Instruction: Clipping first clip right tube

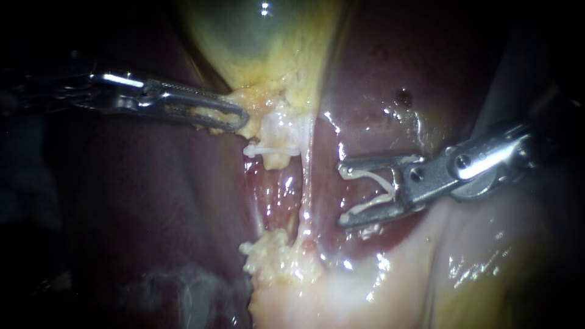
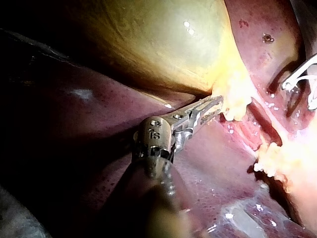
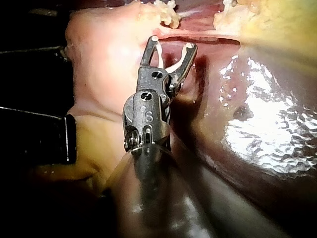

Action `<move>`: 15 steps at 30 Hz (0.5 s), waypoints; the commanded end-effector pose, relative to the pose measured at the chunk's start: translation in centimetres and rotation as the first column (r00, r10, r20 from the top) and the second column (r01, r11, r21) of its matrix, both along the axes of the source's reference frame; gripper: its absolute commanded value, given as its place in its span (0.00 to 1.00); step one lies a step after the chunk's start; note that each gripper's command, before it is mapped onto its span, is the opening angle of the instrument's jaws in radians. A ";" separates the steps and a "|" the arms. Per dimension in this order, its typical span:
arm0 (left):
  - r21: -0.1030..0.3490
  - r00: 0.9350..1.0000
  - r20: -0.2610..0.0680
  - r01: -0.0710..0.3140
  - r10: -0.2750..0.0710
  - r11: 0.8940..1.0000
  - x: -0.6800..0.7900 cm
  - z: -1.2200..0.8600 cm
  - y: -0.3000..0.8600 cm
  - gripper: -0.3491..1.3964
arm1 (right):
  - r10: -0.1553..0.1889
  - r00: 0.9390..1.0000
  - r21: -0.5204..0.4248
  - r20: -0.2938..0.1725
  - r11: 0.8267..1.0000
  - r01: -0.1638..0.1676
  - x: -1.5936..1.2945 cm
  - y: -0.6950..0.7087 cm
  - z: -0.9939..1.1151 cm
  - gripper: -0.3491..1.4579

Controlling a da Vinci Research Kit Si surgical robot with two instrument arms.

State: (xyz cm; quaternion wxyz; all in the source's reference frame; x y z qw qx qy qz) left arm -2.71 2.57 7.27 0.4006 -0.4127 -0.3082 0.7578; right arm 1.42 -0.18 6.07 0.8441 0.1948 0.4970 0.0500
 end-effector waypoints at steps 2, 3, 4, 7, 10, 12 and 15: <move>0.006 1.000 0.001 0.001 -0.001 1.000 0.03 -0.02 0.00 0.00 | 0.001 1.000 0.001 0.000 1.000 -0.001 0.00 0.00 -0.01 0.47; 0.007 1.000 0.002 0.000 0.000 1.000 0.06 -0.06 -0.01 0.00 | 0.001 1.000 0.001 0.000 1.000 -0.001 0.00 0.00 -0.01 0.47; 0.008 1.000 0.003 -0.002 0.002 1.000 0.09 -0.09 -0.01 0.00 | 0.001 1.000 0.001 0.000 1.000 -0.001 0.00 0.00 -0.01 0.47; 0.012 1.000 0.007 -0.005 0.005 1.000 0.21 -0.25 -0.05 0.00 | 0.001 1.000 0.001 0.000 1.000 -0.001 0.00 0.00 -0.01 0.47; 0.012 1.000 0.006 0.000 0.000 1.000 0.36 -0.45 -0.08 0.00 | 0.000 1.000 0.001 0.000 1.000 0.000 0.00 0.00 -0.01 0.47; 0.011 1.000 0.003 0.007 -0.007 1.000 0.48 -0.58 -0.07 0.00 | 0.000 1.000 0.001 0.000 1.000 0.000 0.00 0.01 -0.01 0.47; 0.012 1.000 0.001 0.021 -0.021 1.000 0.68 -0.86 -0.02 0.00 | 0.000 1.000 0.001 0.000 1.000 0.000 -0.01 0.00 -0.01 0.47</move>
